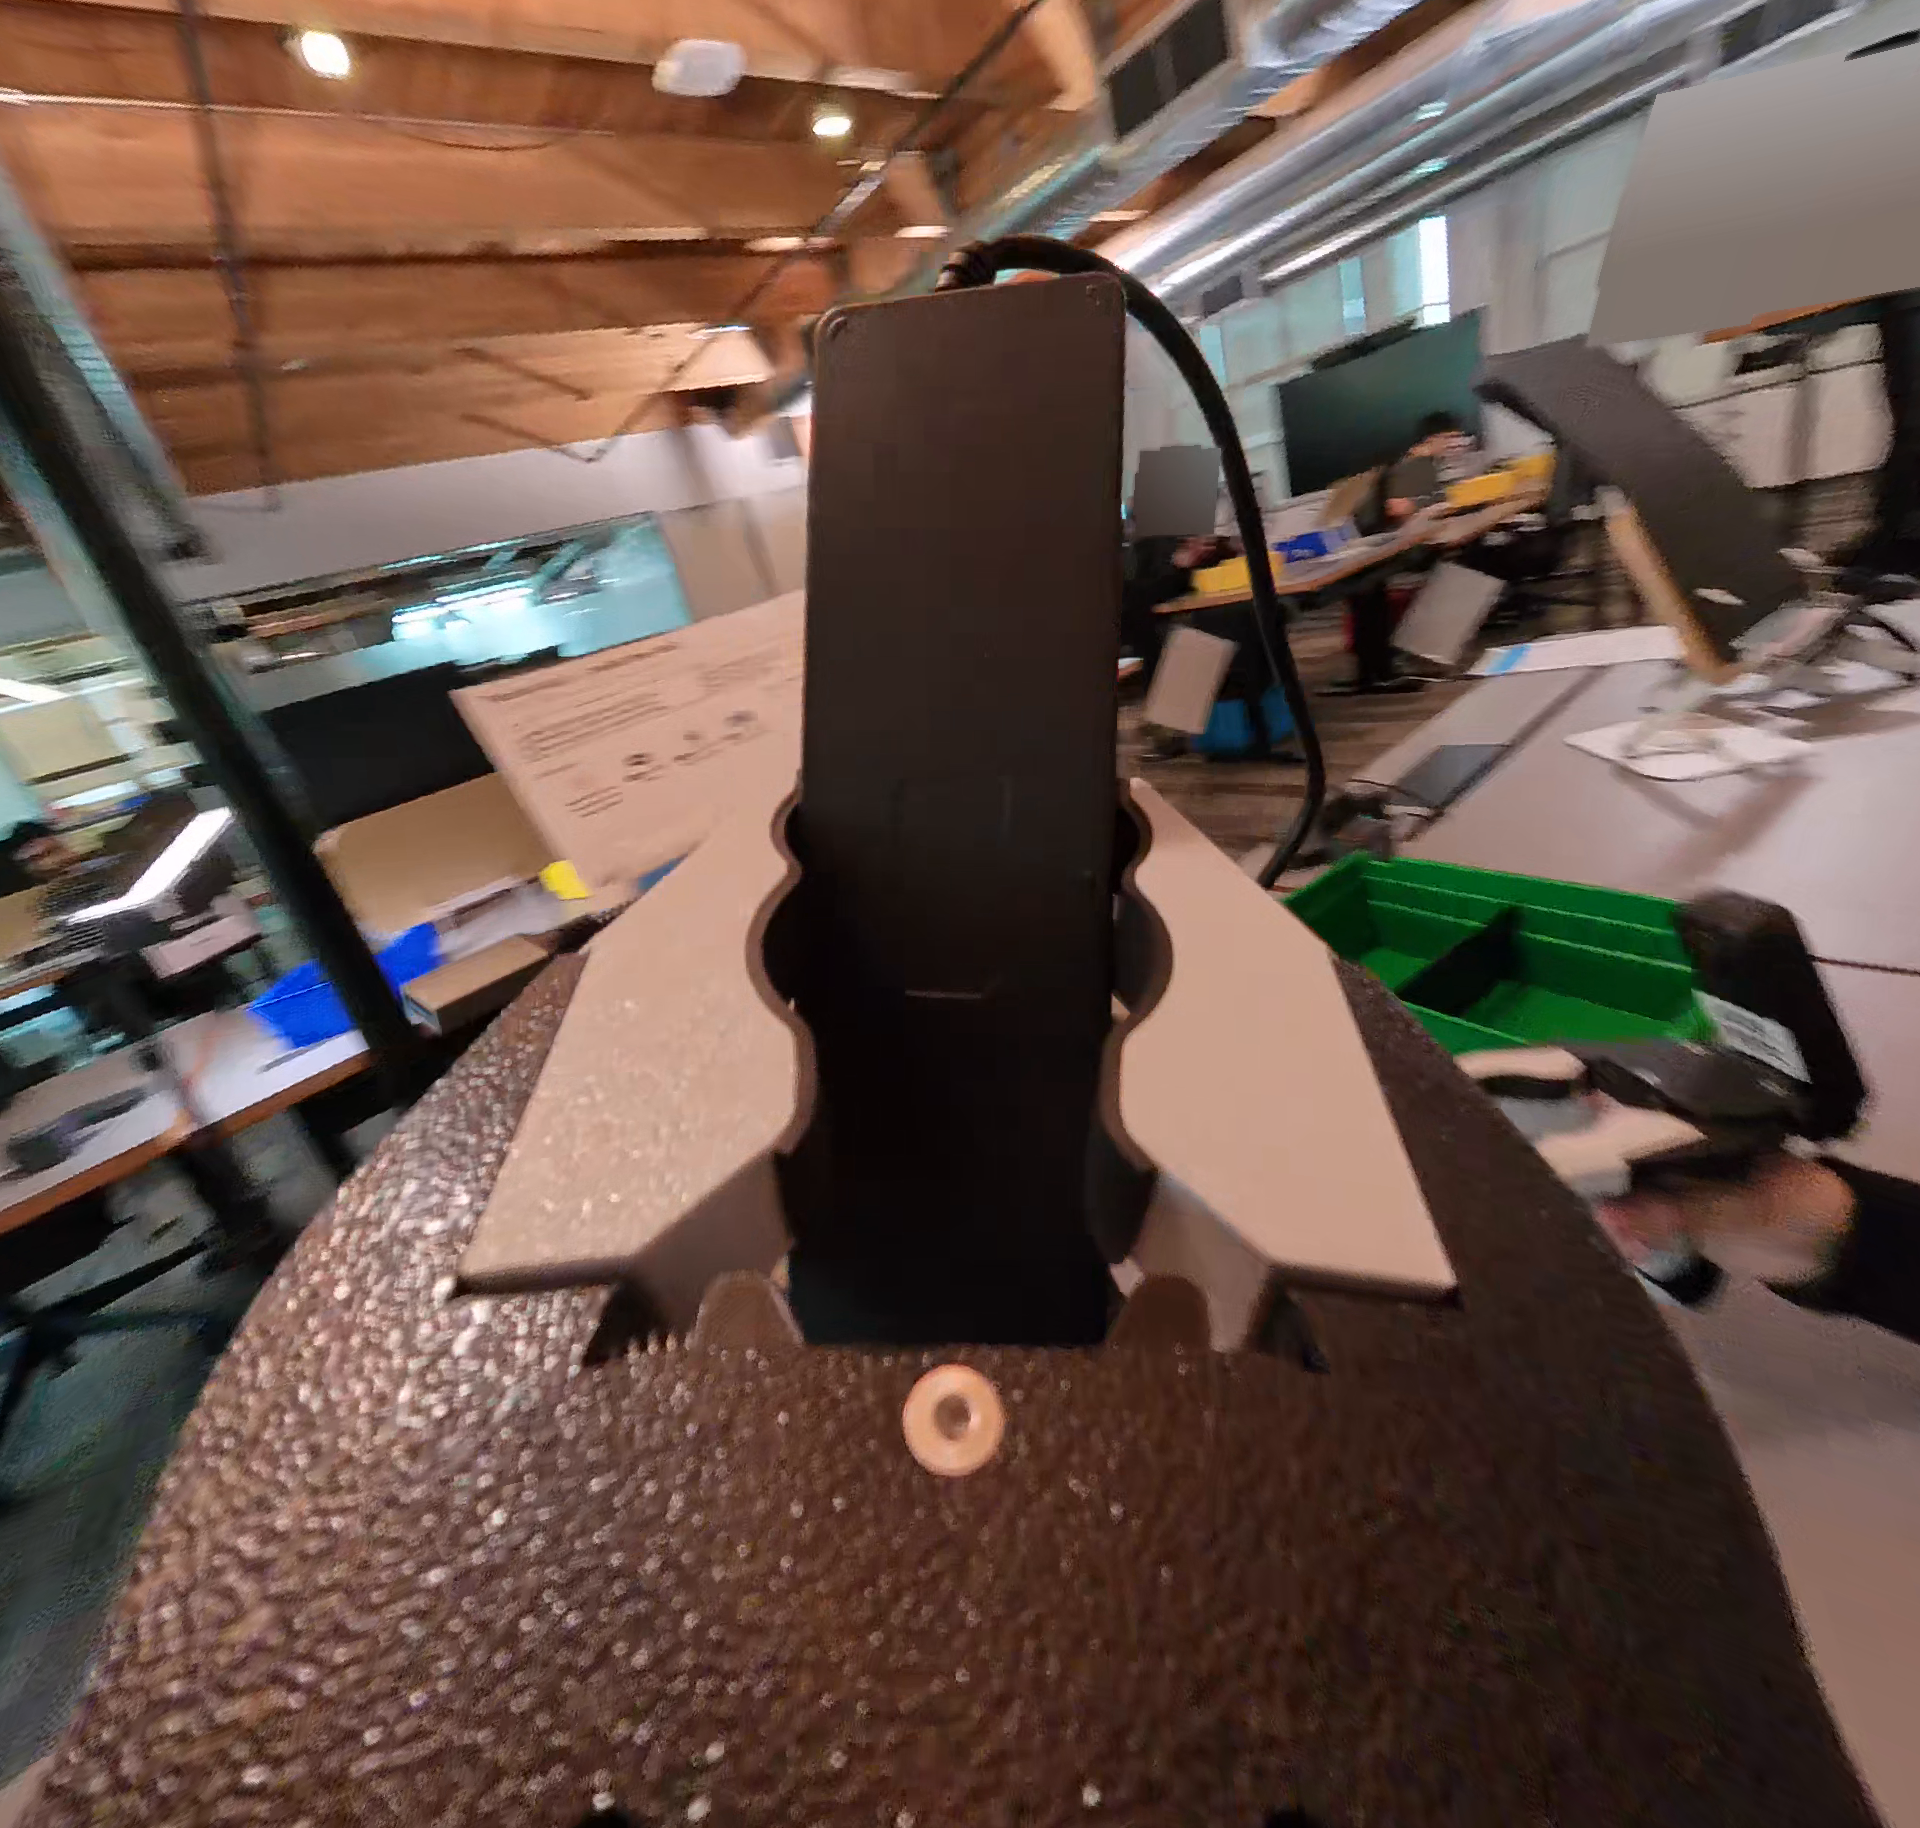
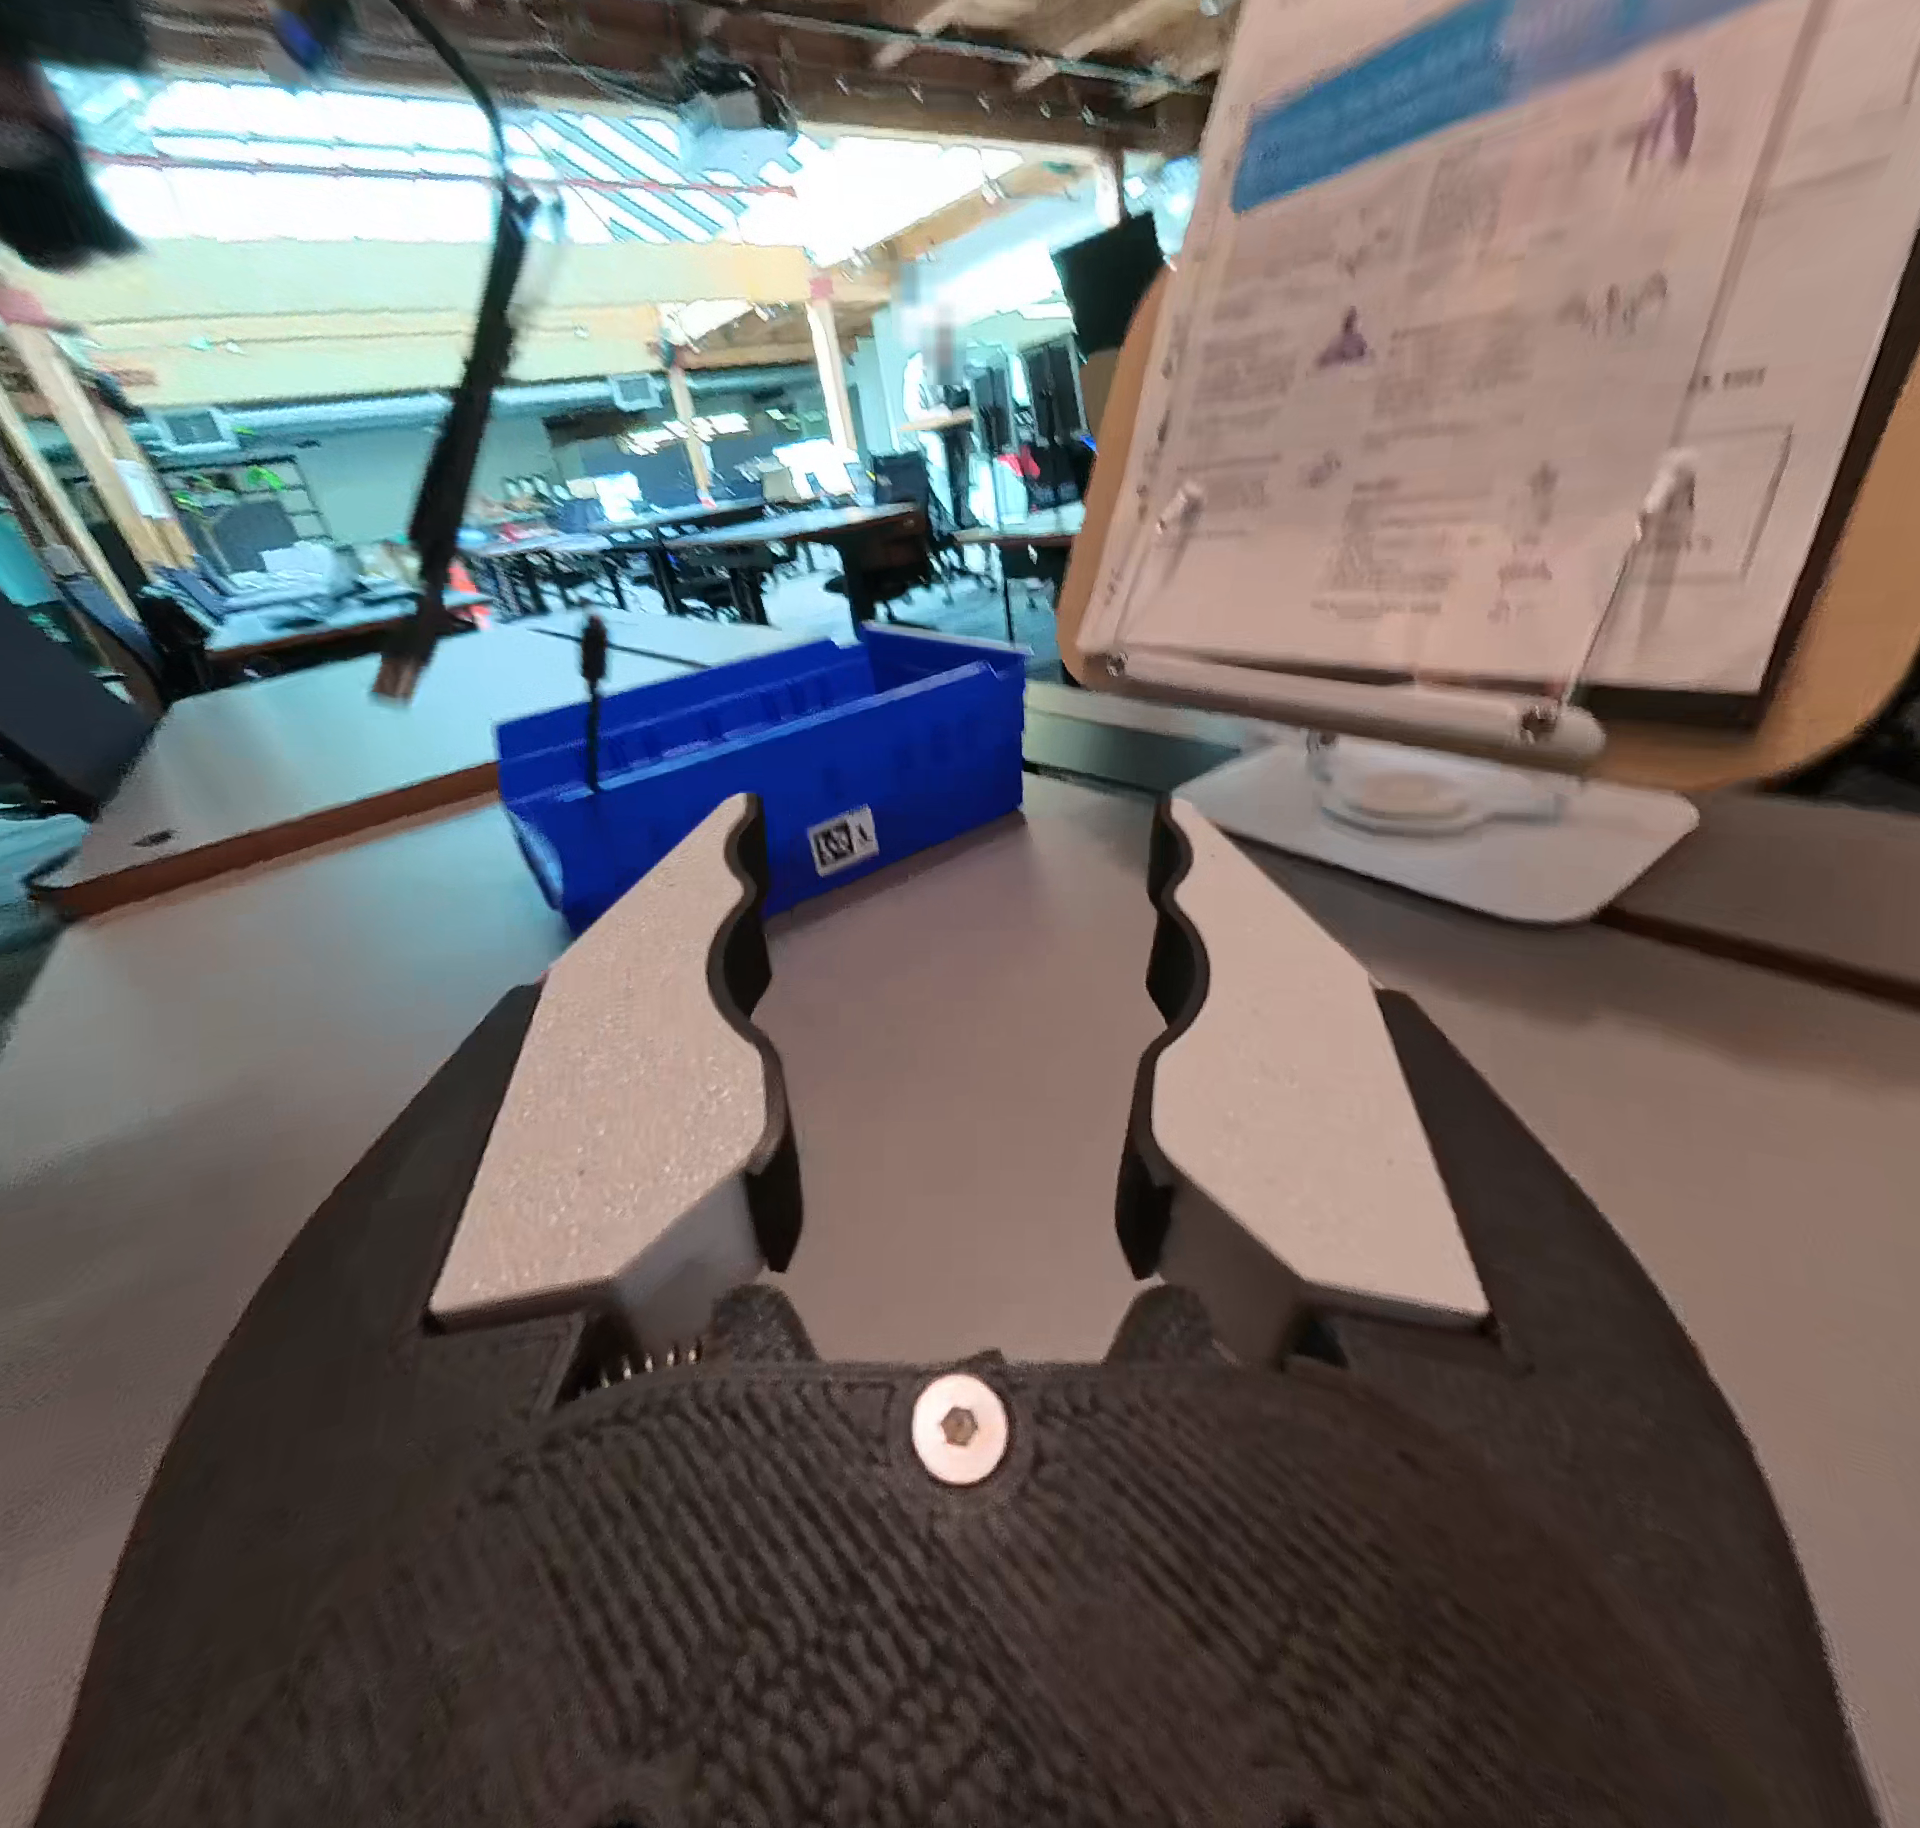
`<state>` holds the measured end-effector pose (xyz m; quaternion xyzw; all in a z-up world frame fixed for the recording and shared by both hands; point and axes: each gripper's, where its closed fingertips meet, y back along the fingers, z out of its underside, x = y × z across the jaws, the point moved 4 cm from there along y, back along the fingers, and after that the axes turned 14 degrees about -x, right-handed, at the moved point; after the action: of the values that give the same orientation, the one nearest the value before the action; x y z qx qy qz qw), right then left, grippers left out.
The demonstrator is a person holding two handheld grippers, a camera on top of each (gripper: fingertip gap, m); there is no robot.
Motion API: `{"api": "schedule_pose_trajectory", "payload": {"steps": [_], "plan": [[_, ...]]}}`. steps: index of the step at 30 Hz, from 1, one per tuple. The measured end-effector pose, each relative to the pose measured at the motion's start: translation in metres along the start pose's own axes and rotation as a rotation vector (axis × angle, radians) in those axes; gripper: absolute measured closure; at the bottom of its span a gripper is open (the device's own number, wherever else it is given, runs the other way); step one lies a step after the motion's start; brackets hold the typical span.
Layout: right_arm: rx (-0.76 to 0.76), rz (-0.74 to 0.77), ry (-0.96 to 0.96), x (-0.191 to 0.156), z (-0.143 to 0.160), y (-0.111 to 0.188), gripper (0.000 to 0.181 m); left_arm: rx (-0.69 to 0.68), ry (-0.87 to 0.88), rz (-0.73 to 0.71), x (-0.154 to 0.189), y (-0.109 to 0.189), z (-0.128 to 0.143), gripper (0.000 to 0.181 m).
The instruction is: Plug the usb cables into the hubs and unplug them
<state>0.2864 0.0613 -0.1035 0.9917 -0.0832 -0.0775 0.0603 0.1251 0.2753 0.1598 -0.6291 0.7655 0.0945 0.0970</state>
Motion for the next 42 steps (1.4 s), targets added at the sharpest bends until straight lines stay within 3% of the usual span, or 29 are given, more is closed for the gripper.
{"api": "schedule_pose_trajectory", "payload": {"steps": [4,8,11,13,15,17,18,19,21,24,31,37,42], "plan": [[0.138,-0.11,0.046,-0.015,-0.044,0.034,0.083,0.02,-0.046,0.272,0.065,-0.027,0.036,0.126],[0.222,-0.203,0.108,-0.043,-0.082,0.069,0.08,0.022,-0.119,0.483,0.13,-0.059,0.091,0.127],[0.201,-0.213,0.205,-0.066,-0.09,0.073,0.082,0.008,-0.187,0.608,0.173,-0.084,0.126,0.126],[0.146,-0.249,0.255,-0.076,-0.083,0.066,0.095,0.009,-0.225,0.677,0.195,-0.095,0.142,0.126],[0.105,-0.258,0.301,-0.077,-0.072,0.057,0.095,-0.001,-0.249,0.722,0.209,-0.104,0.154,0.126],[0.102,-0.298,0.331,-0.081,-0.065,0.052,0.1,-0.017,-0.271,0.749,0.217,-0.11,0.164,0.126],[0.105,-0.324,0.35,-0.084,-0.063,0.051,0.108,-0.022,-0.275,0.757,0.22,-0.112,0.168,0.126],[0.108,-0.354,0.385,-0.088,-0.061,0.051,0.128,-0.03,-0.284,0.766,0.223,-0.113,0.173,0.126],[0.097,-0.334,0.435,-0.088,-0.056,0.044,0.129,-0.082,-0.312,0.751,0.223,-0.117,0.186,0.126],[-0.043,-0.331,0.445,-0.084,-0.043,0.032,0.128,-0.177,-0.368,0.705,0.224,-0.119,0.206,0.126],[-0.179,-0.355,0.485,-0.091,-0.018,0.012,0.129,-0.28,-0.237,0.789,0.242,-0.118,0.207,0.102],[-0.226,-0.38,0.528,-0.1,-0.009,0.006,0.129,-0.361,-0.243,0.743,0.246,-0.118,0.227,0.118],[-0.276,-0.392,0.525,-0.102,0.002,-0.003,0.129,-0.37,-0.181,0.738,0.244,-0.116,0.24,0.12]]}}
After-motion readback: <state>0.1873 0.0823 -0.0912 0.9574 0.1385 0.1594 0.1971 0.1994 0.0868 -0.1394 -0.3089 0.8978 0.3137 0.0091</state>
